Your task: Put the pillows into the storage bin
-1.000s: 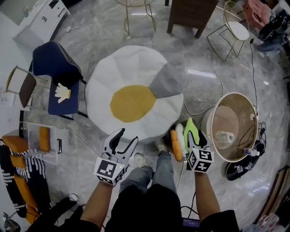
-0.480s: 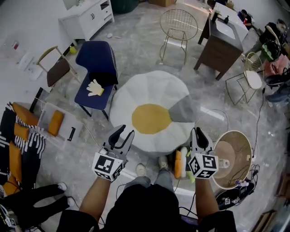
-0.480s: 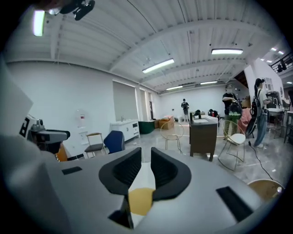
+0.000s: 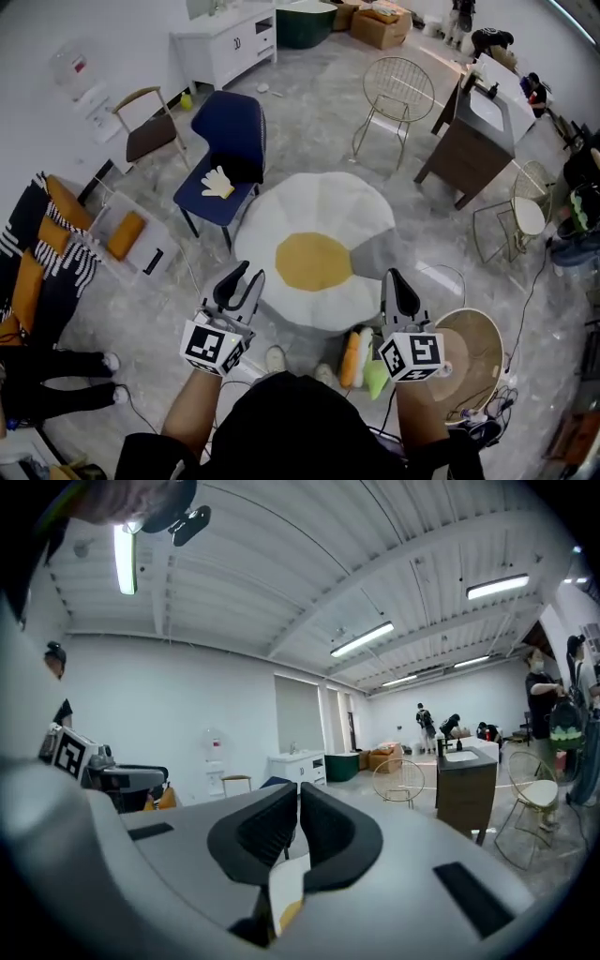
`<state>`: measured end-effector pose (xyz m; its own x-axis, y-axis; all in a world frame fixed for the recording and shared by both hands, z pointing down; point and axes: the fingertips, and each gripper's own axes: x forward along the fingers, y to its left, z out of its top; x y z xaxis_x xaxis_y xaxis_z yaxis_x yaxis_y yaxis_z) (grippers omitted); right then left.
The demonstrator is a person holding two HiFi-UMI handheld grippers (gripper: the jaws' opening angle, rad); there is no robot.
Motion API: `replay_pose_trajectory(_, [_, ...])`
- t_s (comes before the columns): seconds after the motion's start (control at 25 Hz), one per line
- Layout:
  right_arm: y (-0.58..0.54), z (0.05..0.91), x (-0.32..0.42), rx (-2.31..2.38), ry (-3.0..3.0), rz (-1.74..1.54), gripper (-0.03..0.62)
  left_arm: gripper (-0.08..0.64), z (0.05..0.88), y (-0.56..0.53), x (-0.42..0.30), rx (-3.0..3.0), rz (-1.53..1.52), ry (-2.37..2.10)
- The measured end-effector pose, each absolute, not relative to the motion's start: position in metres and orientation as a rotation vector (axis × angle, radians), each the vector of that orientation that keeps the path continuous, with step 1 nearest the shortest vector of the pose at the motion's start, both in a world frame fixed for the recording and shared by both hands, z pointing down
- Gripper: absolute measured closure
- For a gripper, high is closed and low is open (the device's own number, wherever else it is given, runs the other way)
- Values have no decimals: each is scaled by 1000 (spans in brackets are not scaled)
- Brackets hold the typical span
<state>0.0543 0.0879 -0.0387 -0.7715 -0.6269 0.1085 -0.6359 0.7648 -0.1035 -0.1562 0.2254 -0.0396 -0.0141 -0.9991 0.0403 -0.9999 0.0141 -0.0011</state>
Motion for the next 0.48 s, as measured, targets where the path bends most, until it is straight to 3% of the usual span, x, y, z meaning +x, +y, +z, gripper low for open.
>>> replay_pose_trajectory(0.48, [84, -53, 84, 864, -2958, 162, 566, 431, -54, 225, -92, 2130, -11, -2315])
